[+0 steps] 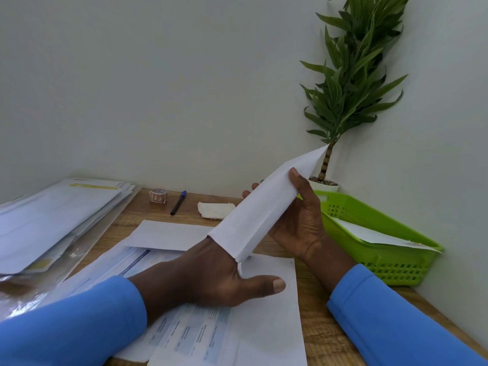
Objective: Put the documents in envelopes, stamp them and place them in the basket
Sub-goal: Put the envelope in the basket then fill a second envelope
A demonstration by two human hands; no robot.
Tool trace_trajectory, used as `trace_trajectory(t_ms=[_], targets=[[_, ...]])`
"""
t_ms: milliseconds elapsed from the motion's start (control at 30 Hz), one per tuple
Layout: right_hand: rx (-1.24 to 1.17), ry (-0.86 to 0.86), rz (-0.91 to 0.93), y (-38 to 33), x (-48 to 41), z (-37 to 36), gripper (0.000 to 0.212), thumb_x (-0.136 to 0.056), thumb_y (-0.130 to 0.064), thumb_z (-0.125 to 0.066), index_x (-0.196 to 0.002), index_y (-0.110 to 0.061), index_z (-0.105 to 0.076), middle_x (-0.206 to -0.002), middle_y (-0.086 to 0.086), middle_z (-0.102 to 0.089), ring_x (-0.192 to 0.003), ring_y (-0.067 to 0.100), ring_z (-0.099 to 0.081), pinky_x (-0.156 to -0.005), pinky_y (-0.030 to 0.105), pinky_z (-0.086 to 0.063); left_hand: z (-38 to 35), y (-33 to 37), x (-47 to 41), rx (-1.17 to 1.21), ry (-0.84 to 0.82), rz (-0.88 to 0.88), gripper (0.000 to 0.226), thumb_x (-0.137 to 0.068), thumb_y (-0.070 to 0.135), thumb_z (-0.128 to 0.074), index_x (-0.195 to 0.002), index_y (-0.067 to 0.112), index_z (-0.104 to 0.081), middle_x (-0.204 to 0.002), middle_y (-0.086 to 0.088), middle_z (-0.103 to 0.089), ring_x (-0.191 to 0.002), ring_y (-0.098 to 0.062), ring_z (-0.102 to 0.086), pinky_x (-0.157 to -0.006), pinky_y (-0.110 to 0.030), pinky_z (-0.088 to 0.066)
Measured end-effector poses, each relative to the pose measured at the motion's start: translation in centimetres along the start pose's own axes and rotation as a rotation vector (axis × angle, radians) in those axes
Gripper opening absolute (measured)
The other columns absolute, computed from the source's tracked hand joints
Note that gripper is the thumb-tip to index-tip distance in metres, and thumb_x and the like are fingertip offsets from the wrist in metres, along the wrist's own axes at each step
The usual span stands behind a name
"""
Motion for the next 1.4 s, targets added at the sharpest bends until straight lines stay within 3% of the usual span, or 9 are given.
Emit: trace_trajectory(t_ms=[100,300,367,433,567,733,867,1233,1400], targets=[[-0.026,-0.015,0.050,-0.6,-0.1,-0.1,0.114,-0.050,-0.042,-0.097,-0.145,-0.003,-0.048,-0.132,0.025,-0.059,-0.121,0.041,-0.060,-0.110,0.064,-0.040,0.4,-0.3,0.0,-0.045,0.055,-0.042,0.095,-0.071,0.083,-0.061,-0.146,0.060,-0.007,-0.149,0.017,-0.038,-0.132,-0.002,-0.042,-0.106,-0.021,-0.048],[0.042,-0.030,-0.011,1.4,0.2,-1.0,0.100,-0.046,-0.044,-0.097,-0.129,-0.008,-0.056,-0.135,0.029,-0.061,-0.127,0.044,-0.058,-0.105,0.062,-0.046,0.9,0.3,-0.1,0.033,0.048,-0.075,0.083,-0.076,0.072,-0.066,-0.141,0.059,-0.016,-0.129,0.029,-0.042,-0.122,0.004,-0.047,-0.094,-0.010,-0.050],[-0.017,0.030,0.100,-0.2,-0.3,-0.5,0.086,-0.052,-0.043,-0.094,-0.122,-0.010,-0.056,-0.118,0.024,-0.065,-0.115,0.039,-0.061,-0.107,0.060,-0.044,2.4,1.3,-0.4,0.008,0.192,-0.306,0.070,-0.088,0.058,-0.067,-0.148,0.031,-0.042,-0.136,0.026,-0.050,-0.124,0.006,-0.050,-0.094,-0.012,-0.049],[-0.057,0.115,0.219,-2.3,-0.8,0.8,0.069,-0.063,-0.044,-0.087,-0.117,-0.014,-0.058,-0.108,0.016,-0.064,-0.109,0.036,-0.060,-0.108,0.061,-0.042,4.0,1.3,-0.5,-0.064,0.370,-0.420,0.036,-0.096,0.049,-0.058,-0.111,0.018,-0.071,-0.109,0.010,-0.070,-0.097,-0.004,-0.065,-0.073,-0.027,-0.052],[-0.076,0.224,0.330,-4.2,-0.9,3.2,0.048,-0.073,-0.046,-0.079,-0.109,-0.019,-0.062,-0.095,0.009,-0.066,-0.105,0.032,-0.063,-0.103,0.061,-0.047,6.6,-2.4,-1.9,-0.314,0.545,-0.078,0.040,-0.088,0.061,-0.053,-0.094,0.028,-0.074,-0.091,0.013,-0.074,-0.085,-0.006,-0.068,-0.074,-0.034,-0.054],[0.009,0.214,0.263,-3.1,-0.9,2.8,0.047,-0.082,-0.050,-0.071,-0.110,-0.014,-0.060,-0.089,0.013,-0.070,-0.090,0.033,-0.070,-0.100,0.057,-0.051,6.4,-9.2,-1.6,-0.470,0.013,0.418,0.098,-0.066,0.095,-0.046,-0.140,0.031,-0.054,-0.141,0.008,-0.056,-0.129,-0.018,-0.054,-0.107,-0.040,-0.044],[0.064,0.238,0.153,-2.4,-0.9,3.2,0.096,-0.064,-0.065,-0.075,-0.137,-0.008,-0.053,-0.127,0.020,-0.066,-0.109,0.038,-0.071,-0.096,0.053,-0.055,6.4,-10.2,-1.3,-0.306,0.037,0.435,0.058,-0.067,0.081,-0.069,-0.101,0.034,-0.062,-0.108,0.014,-0.062,-0.096,-0.005,-0.059,-0.081,-0.030,-0.047],[-0.054,0.196,0.157,-2.4,-1.2,3.7,0.082,-0.083,-0.070,-0.058,-0.139,-0.011,-0.051,-0.133,0.023,-0.064,-0.109,0.042,-0.070,-0.094,0.051,-0.056,10.1,-9.7,-1.0,0.367,0.690,0.360,0.007,-0.097,0.016,-0.064,-0.092,0.018,-0.068,-0.062,0.005,-0.067,-0.063,-0.019,-0.055,-0.065,-0.031,-0.041],[-0.109,0.210,0.197,-2.7,-1.2,3.7,0.071,-0.085,-0.071,-0.054,-0.127,-0.014,-0.057,-0.129,0.025,-0.062,-0.120,0.043,-0.064,-0.103,0.057,-0.049,9.3,-6.9,-1.2,0.503,0.385,0.310,0.028,-0.090,0.025,-0.067,-0.066,0.014,-0.078,-0.061,-0.006,-0.063,-0.056,-0.017,-0.059,-0.058,-0.031,-0.055]])
Point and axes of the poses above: each hand's wrist, its own x-axis away from the middle knuckle, its own z-axis out of the back of the hand, y = z × x, the point moved 4 cm from there along -x, towards the middle knuckle
